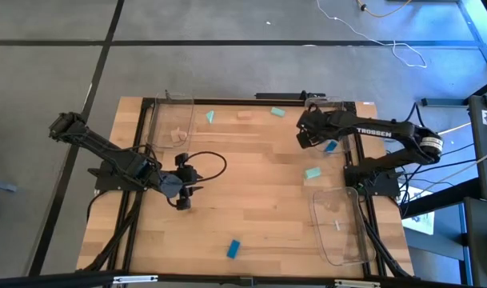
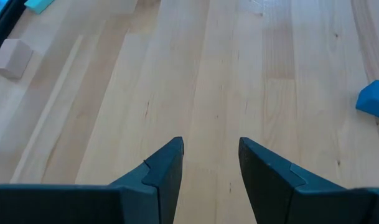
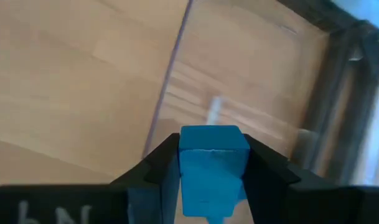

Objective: Sort & place blocks by color
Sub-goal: Put the bottom right blue block into the top right transparent bin, then adjust the top right transparent bin, then put the blue block into the top right transparent bin

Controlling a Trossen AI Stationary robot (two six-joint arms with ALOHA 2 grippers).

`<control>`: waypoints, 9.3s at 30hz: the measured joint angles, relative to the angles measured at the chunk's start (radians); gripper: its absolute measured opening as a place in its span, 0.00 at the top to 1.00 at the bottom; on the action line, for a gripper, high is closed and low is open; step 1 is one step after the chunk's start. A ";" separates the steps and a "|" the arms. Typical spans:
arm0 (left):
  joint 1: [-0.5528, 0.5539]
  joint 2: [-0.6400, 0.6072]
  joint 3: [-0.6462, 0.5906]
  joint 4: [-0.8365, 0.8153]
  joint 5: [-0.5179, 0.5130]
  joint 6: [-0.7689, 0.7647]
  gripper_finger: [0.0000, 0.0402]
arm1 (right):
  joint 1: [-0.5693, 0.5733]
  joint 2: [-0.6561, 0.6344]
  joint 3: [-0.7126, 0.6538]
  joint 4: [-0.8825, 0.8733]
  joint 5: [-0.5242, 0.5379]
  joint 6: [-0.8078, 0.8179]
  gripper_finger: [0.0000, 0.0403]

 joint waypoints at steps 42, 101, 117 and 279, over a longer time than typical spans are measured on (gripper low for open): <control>0.000 0.000 0.000 -0.008 0.019 -0.046 0.63 | 0.022 0.000 0.009 0.289 -0.501 -0.359 0.60; 0.000 0.000 0.000 -0.008 0.019 -0.072 0.63 | 0.175 0.217 -0.010 0.408 0.097 -0.332 0.60; 0.000 0.000 0.000 -0.008 0.019 -0.071 0.63 | 0.174 0.216 -0.010 0.389 0.325 -0.321 0.60; -0.432 0.137 0.000 0.209 -0.008 -0.181 0.63 | 0.973 0.823 0.796 0.637 -0.412 -1.171 0.51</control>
